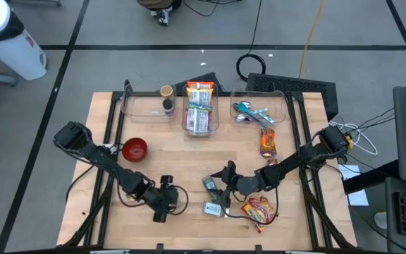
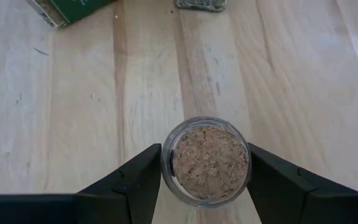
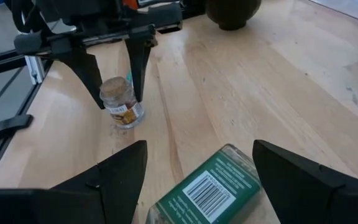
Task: Pick & Place Food Item
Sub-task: Put the brown seasoning bottle into the left transparent bin
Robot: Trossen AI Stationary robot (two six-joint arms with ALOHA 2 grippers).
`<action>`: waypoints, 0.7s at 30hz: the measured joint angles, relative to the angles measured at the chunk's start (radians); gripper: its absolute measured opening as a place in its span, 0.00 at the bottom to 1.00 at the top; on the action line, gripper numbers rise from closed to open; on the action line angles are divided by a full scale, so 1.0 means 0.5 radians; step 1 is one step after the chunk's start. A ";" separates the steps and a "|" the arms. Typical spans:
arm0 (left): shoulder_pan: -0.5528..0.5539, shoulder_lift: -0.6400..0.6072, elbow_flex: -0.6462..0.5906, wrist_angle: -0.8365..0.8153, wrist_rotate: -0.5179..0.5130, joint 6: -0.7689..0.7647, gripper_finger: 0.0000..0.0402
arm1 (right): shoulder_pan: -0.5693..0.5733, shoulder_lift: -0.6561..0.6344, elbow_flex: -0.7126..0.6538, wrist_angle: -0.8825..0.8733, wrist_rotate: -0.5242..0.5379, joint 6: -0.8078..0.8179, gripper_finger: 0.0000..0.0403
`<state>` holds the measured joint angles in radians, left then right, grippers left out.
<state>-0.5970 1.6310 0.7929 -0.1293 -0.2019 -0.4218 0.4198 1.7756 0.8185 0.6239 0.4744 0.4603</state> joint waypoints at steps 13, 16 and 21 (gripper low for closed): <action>0.050 -0.048 0.000 0.015 0.050 0.050 0.47 | 0.000 0.000 0.002 -0.010 0.001 -0.001 0.70; 0.080 -0.163 0.000 -0.064 0.066 0.097 0.47 | 0.000 0.000 0.002 -0.013 0.001 -0.001 0.70; 0.200 -0.488 0.000 -0.285 0.074 0.186 0.47 | 0.000 0.000 0.002 -0.014 0.001 -0.001 0.70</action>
<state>-0.4969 1.3871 0.7929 -0.2717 -0.1650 -0.3289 0.4198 1.7756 0.8193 0.6170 0.4747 0.4599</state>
